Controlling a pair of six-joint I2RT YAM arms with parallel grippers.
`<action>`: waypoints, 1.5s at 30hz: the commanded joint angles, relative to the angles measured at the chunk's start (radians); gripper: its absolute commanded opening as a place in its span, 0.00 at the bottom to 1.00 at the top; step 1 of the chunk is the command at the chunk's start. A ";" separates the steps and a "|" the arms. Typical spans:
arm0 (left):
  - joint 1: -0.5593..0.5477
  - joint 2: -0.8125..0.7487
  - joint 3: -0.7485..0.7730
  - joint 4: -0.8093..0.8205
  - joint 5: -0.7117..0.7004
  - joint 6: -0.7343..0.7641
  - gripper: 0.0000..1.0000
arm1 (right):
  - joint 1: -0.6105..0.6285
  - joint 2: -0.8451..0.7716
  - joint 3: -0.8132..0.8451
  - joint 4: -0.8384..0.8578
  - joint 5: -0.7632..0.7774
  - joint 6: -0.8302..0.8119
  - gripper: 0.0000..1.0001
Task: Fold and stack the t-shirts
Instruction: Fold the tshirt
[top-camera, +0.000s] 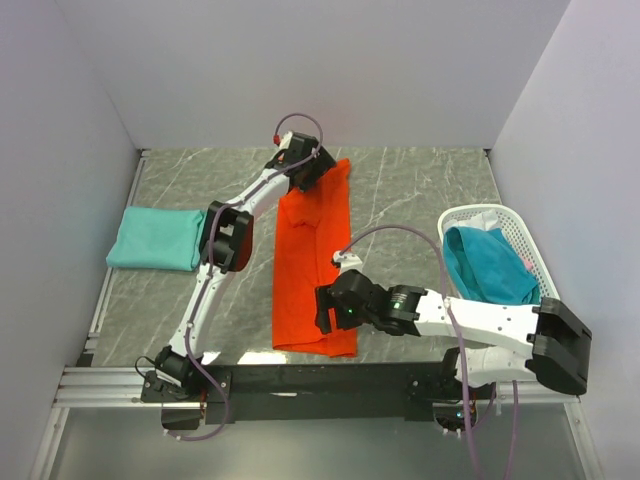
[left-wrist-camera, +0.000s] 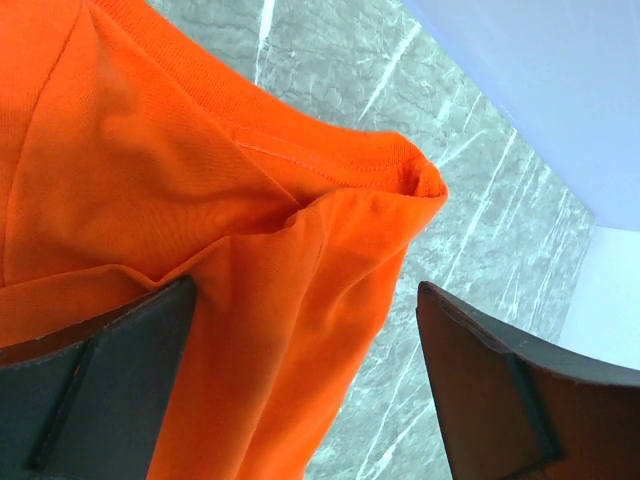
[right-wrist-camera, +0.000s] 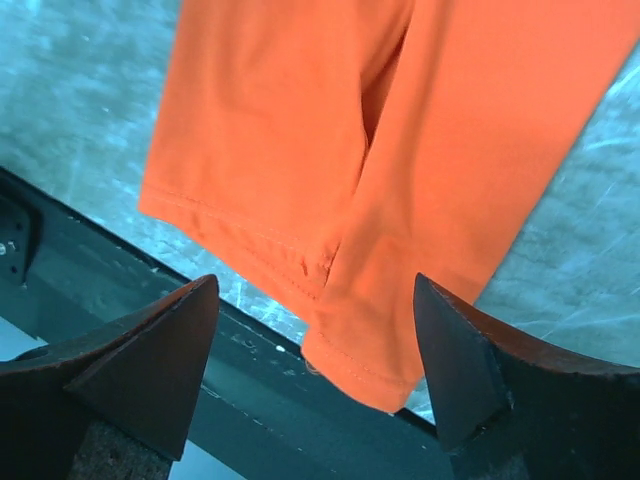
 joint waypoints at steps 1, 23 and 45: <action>-0.010 -0.021 0.017 -0.018 -0.014 0.007 0.99 | -0.001 -0.024 0.011 0.002 0.051 -0.031 0.82; -0.123 -1.207 -1.303 0.008 -0.171 0.075 1.00 | -0.001 0.258 0.092 0.020 0.032 0.031 0.38; -0.195 -1.424 -1.681 -0.026 -0.123 -0.041 0.99 | -0.001 0.154 0.095 -0.015 0.039 0.074 0.00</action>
